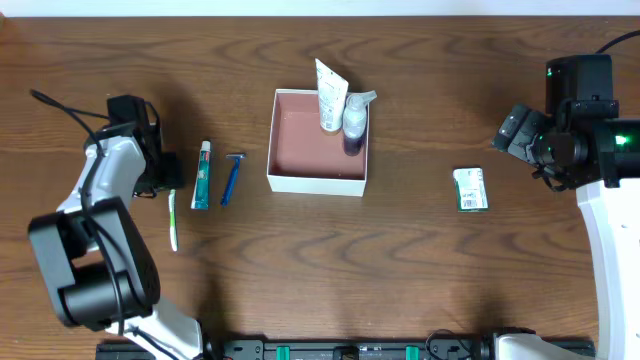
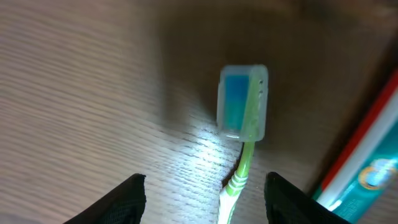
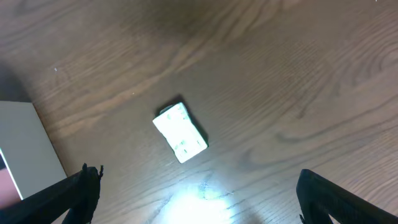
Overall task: Pack container
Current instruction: 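Reach the left gripper to the green toothbrush and grasp it, then carry the toothbrush into the box and release it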
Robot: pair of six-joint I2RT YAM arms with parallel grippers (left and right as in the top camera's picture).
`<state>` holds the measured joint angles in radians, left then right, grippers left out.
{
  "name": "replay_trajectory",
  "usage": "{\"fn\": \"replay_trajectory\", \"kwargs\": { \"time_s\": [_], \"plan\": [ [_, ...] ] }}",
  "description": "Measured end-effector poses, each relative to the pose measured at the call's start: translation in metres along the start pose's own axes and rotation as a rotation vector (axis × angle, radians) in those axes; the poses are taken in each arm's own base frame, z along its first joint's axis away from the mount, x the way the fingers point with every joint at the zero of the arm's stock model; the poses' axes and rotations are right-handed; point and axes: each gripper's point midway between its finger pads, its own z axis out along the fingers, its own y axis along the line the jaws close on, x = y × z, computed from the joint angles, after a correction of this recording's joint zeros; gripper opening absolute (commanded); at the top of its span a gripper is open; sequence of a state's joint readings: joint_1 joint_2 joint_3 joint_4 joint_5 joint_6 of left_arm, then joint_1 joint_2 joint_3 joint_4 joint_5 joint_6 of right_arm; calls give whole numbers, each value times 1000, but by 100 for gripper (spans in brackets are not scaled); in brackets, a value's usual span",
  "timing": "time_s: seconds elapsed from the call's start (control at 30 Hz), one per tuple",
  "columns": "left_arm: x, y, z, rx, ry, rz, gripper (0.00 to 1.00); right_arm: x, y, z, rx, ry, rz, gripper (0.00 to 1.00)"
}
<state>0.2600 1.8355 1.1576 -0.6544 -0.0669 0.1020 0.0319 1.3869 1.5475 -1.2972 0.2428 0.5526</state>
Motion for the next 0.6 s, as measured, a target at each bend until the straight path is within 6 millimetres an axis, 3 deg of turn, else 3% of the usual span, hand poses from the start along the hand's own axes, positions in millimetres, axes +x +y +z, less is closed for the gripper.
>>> {"fn": "replay_trajectory", "kwargs": {
  "time_s": [0.13,0.2,0.27,0.33,0.37,0.6],
  "plan": [
    [13,-4,14,16,73,8,62,0,0,0,0,0,0,99],
    [16,-6,18,24,88,10,54,0,0,0,0,0,0,99],
    [16,-8,19,30,91,5,37,0,0,0,0,0,0,99],
    [16,-9,20,36,93,9,12,0,0,0,0,0,0,99],
    [16,-9,20,39,94,6,6,0,0,0,0,0,0,99],
    [15,-9,20,37,94,12,6,0,0,0,0,0,0,99]
  ]
}}
